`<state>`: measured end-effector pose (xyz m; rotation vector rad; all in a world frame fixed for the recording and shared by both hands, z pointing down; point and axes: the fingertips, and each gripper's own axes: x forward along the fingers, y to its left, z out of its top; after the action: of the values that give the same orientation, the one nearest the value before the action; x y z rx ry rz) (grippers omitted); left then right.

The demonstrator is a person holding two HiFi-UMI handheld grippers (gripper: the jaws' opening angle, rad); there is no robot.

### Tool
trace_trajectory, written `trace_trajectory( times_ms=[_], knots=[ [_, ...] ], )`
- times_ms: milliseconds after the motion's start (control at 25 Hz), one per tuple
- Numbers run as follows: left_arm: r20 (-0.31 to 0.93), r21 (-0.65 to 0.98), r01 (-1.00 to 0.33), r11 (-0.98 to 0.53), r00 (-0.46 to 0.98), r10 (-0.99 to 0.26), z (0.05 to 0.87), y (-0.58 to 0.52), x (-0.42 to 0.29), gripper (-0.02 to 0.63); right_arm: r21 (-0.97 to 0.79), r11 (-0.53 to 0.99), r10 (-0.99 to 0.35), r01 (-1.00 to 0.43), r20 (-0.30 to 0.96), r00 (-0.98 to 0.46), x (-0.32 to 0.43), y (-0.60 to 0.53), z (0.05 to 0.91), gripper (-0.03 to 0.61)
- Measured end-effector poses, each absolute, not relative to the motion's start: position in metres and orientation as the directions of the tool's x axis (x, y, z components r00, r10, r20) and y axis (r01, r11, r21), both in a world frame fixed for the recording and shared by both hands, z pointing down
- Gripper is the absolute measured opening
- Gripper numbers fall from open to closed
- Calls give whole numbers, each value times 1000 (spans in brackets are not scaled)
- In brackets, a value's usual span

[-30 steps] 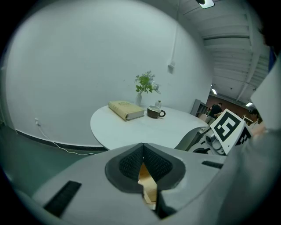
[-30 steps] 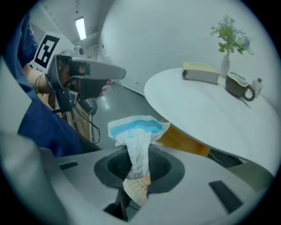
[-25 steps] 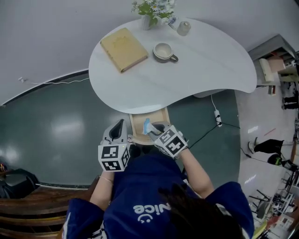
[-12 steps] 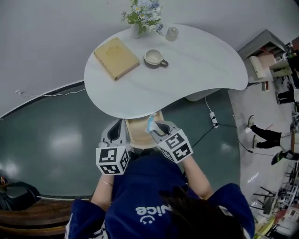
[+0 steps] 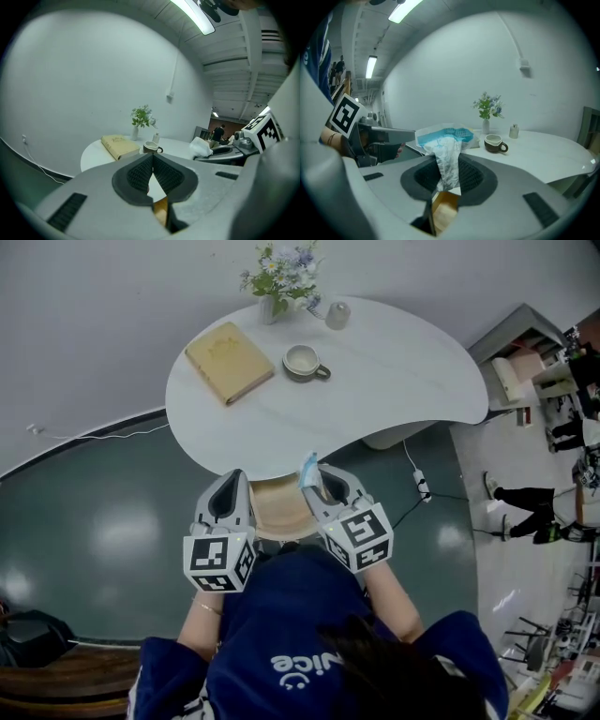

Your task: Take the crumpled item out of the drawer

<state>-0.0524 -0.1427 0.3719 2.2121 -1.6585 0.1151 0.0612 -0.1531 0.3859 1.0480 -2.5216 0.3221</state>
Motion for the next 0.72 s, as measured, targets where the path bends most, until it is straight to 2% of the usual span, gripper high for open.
trace_trajectory(
  times_ms=[200, 720],
  knots=[
    [234, 215, -947, -237, 286, -929, 348, -143, -56, 5, 44, 672, -707, -739, 335, -623, 59, -157, 353, 91],
    [150, 121, -962, -246, 262, -953, 311, -141, -61, 5, 10, 633, -766, -774, 151, -625, 55, -162, 302, 87]
  ],
)
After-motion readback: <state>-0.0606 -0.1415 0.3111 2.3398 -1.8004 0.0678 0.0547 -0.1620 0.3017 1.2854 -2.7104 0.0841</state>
